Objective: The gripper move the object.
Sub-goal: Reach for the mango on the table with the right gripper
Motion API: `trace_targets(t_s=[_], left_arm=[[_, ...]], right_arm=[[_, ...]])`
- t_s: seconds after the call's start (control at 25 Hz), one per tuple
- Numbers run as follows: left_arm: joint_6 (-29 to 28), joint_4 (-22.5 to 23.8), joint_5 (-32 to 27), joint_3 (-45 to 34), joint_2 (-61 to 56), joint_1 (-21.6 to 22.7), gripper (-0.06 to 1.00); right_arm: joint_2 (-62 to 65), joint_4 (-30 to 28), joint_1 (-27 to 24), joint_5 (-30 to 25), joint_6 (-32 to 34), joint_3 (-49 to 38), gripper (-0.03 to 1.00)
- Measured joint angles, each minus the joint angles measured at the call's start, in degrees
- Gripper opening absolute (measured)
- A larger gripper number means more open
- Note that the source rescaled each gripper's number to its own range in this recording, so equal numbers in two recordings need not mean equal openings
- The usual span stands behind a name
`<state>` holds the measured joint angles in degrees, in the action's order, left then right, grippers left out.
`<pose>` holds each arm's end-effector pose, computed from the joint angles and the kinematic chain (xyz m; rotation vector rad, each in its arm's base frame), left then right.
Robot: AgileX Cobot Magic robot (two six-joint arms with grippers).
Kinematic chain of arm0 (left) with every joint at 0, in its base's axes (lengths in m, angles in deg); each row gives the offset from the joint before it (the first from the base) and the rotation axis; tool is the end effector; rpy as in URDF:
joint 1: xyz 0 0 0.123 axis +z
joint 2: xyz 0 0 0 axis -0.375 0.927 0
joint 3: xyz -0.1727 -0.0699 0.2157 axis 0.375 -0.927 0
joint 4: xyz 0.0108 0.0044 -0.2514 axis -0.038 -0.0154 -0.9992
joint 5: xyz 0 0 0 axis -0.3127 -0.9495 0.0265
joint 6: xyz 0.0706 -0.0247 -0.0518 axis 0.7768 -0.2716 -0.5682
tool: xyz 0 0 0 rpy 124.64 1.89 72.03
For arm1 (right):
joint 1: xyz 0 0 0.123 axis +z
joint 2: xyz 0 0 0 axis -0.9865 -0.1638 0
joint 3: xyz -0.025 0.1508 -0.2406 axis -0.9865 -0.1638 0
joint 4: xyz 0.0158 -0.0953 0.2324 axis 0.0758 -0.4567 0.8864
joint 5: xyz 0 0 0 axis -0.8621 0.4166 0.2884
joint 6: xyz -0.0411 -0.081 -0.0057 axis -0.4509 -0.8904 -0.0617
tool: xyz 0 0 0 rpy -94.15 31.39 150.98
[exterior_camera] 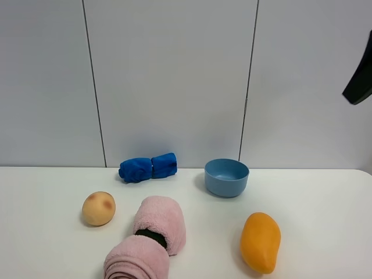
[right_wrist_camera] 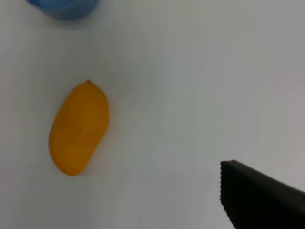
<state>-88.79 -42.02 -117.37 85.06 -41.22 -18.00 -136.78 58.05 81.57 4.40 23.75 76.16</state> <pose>-0.0048 -0.0028 0.2803 -0.0566 2.0284 0.0165 0.2338 0.0321 0.3549 -0.3521 2.6216 0.3670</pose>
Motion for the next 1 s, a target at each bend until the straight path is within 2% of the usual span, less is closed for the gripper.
trace_targets(t_s=[0.24, 0.32, 0.48, 0.68, 0.88, 1.0], left_arm=[[0.0, 0.0, 0.0, 0.0, 0.0, 0.0, 1.0], [0.0, 0.0, 0.0, 0.0, 0.0, 0.0, 1.0], [0.0, 0.0, 0.0, 0.0, 0.0, 0.0, 1.0], [0.0, 0.0, 0.0, 0.0, 0.0, 0.0, 1.0], [0.0, 0.0, 0.0, 0.0, 0.0, 0.0, 1.0], [0.0, 0.0, 0.0, 0.0, 0.0, 0.0, 1.0]], right_arm=[[-8.5, -7.3, 12.4, 4.0, 10.4, 0.0, 0.98], [-11.0, -8.3, 15.4, 5.9, 13.7, 0.0, 0.96], [-16.4, -10.0, 20.3, 6.1, 20.4, 0.0, 0.95], [-20.7, -14.6, 23.9, 6.2, 34.4, 0.0, 0.95], [-20.8, -17.7, 25.3, 8.2, 48.7, 0.0, 0.95], [-21.1, -17.9, 25.3, 8.8, 52.3, 0.0, 0.95]])
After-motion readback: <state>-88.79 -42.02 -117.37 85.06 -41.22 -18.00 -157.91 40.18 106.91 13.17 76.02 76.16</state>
